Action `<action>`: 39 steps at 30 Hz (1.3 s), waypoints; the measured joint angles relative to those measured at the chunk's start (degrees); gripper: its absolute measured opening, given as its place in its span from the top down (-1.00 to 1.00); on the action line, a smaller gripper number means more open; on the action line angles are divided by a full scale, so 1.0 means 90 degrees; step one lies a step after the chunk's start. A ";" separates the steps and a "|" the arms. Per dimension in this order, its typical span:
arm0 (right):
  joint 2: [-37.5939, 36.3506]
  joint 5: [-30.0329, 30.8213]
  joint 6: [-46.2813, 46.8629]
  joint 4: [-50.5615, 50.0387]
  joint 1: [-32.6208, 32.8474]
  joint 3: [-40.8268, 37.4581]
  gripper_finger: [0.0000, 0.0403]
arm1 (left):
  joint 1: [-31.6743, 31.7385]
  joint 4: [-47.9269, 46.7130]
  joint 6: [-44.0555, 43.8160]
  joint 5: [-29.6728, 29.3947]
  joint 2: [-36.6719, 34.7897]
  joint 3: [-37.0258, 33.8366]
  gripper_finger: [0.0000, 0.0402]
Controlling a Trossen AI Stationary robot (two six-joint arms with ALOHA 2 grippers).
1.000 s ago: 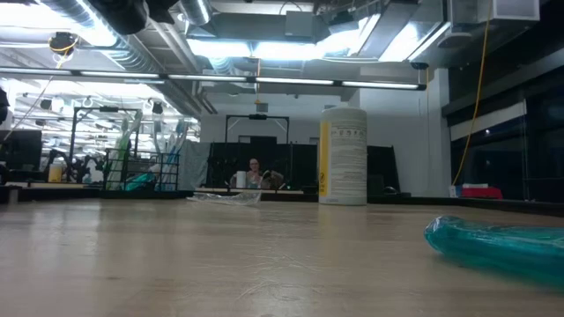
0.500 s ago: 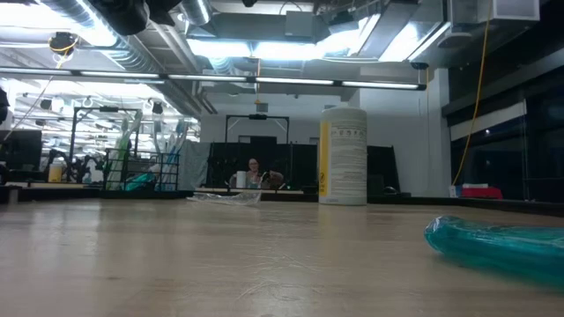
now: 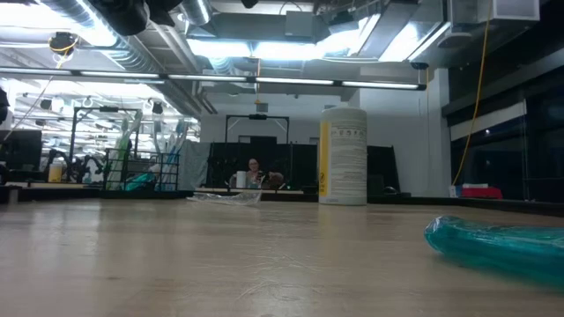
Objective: Pick & Place toothbrushing station
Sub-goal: Put the green toothbrush into the left section of the black organizer
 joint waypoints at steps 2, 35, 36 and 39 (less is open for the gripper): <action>0.0000 0.0000 0.0001 0.0001 -0.0001 0.0002 0.92 | 0.0002 0.0002 0.0026 -0.0002 0.0000 0.0000 0.87; -0.1132 0.0599 -0.0581 -0.1530 0.0618 0.0007 0.70 | 0.1464 -0.8775 0.2702 -0.2605 -0.4487 0.0259 0.94; -0.1134 0.0596 -0.0558 -0.1570 0.0620 0.0007 0.70 | 0.1394 -0.9180 0.2754 -0.2844 -0.4568 0.0373 0.94; -0.1132 0.0595 -0.0381 -0.1718 0.0623 0.0007 0.70 | 0.1112 -1.0429 0.2857 -0.3679 -0.4575 0.0832 0.94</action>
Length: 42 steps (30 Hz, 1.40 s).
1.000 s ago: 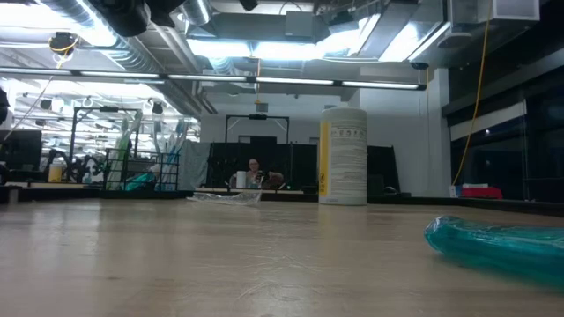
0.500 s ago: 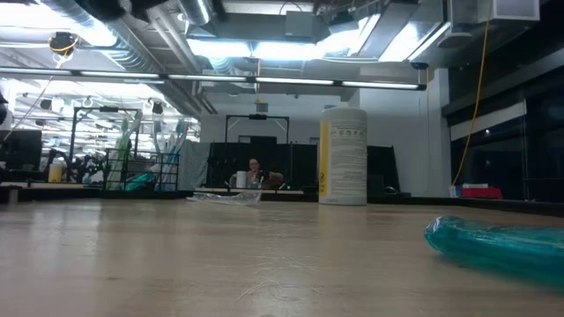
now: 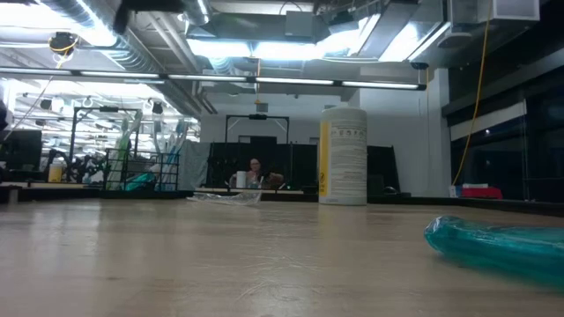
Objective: Pick & Place toothbrushing station
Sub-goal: Put the green toothbrush into the left section of the black organizer
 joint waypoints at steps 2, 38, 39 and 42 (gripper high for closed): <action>0.0000 0.0000 0.0114 -0.0105 -0.0002 0.0000 0.70 | -0.0232 -0.0668 0.0117 -0.0602 0.0149 0.0372 0.94; -0.0792 -0.0231 0.0113 -0.0631 0.0660 -0.0002 0.70 | 0.2399 -0.7574 0.1451 0.0285 0.4409 0.6690 0.94; -0.0827 -0.0237 0.0073 -0.0634 0.0677 -0.0002 0.70 | 0.2486 -0.7563 0.1517 0.0311 0.4462 0.6595 0.94; -0.0926 -0.0236 0.0020 -0.0620 0.0720 -0.0002 0.70 | 0.2734 -0.7566 0.1736 0.0350 0.4523 0.6306 0.94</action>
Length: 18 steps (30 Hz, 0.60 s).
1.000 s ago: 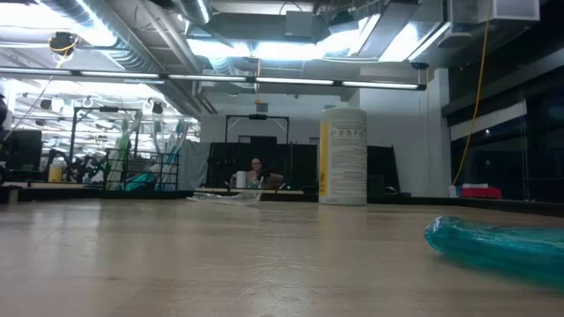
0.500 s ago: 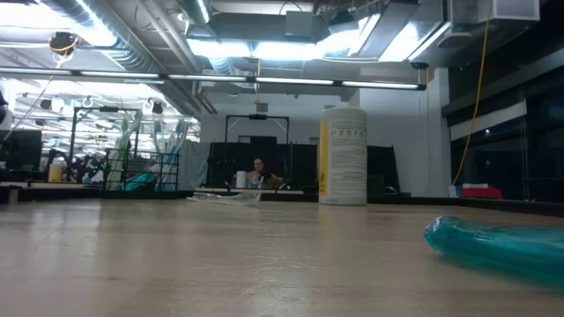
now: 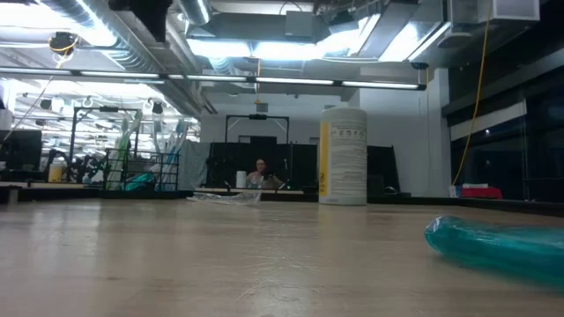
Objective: Pick & Place toothbrushing station
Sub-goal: Put the green toothbrush into the left section of the black organizer
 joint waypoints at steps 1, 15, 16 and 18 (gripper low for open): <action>-0.0032 0.0000 -0.0002 0.0000 0.0011 0.0000 0.70 | 0.0091 -0.0003 0.0049 0.0026 0.0001 -0.0070 0.94; -0.0155 -0.0173 -0.0006 -0.0044 0.0008 0.0000 0.70 | 0.0710 0.0006 -0.0342 0.0694 -0.0829 -0.0733 0.94; -0.0155 -0.0175 -0.0004 -0.0044 0.0008 0.0000 0.70 | 0.0684 0.0009 -0.0384 0.0703 -0.0867 -0.0953 0.94; -0.0155 -0.0231 -0.0006 -0.0044 0.0008 0.0000 0.70 | 0.0607 0.0000 -0.0512 0.0688 -0.0947 -0.1455 0.94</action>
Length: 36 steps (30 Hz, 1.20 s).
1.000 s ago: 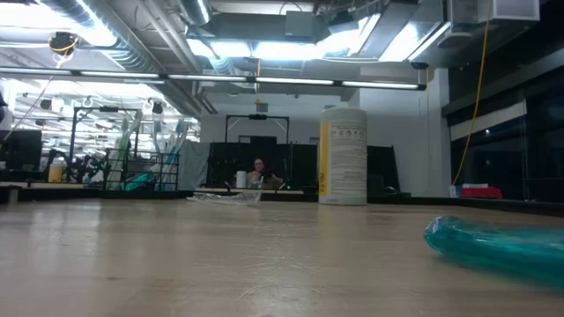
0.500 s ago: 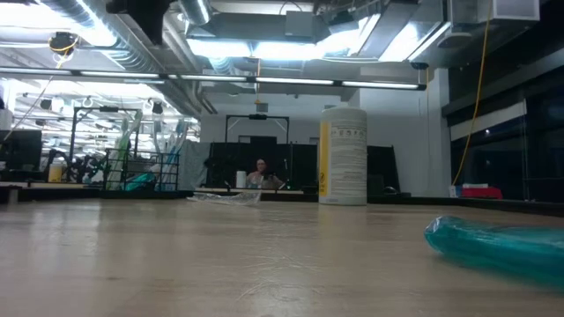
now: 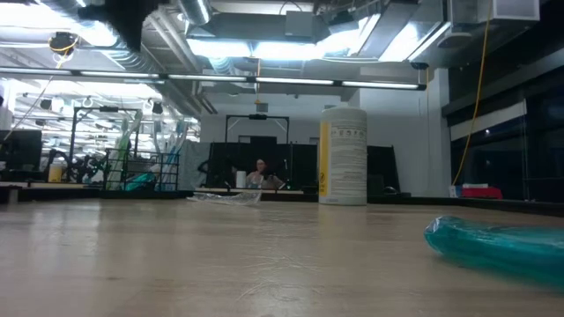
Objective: Pick & Place toothbrushing station
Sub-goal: Put the green toothbrush into the left section of the black organizer
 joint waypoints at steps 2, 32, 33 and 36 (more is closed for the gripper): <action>0.0000 -0.0087 0.0007 0.0000 0.0000 0.0000 0.70 | -0.0036 -0.0004 -0.0030 -0.0170 -0.0081 -0.0471 0.94; -0.0129 -0.0278 0.0150 -0.0007 -0.0017 -0.0005 0.70 | -0.0279 0.0003 -0.0965 -0.0613 -0.0135 -0.1622 0.94; -0.0173 -0.0298 0.0150 -0.0001 -0.0017 -0.0005 0.70 | -0.0318 0.0004 -0.0984 -0.0677 -0.0127 -0.1625 0.94; -0.0337 -0.0378 0.0139 -0.0006 -0.0019 -0.0005 0.70 | -0.0320 0.0002 -0.1116 -0.0799 -0.0159 -0.1625 0.94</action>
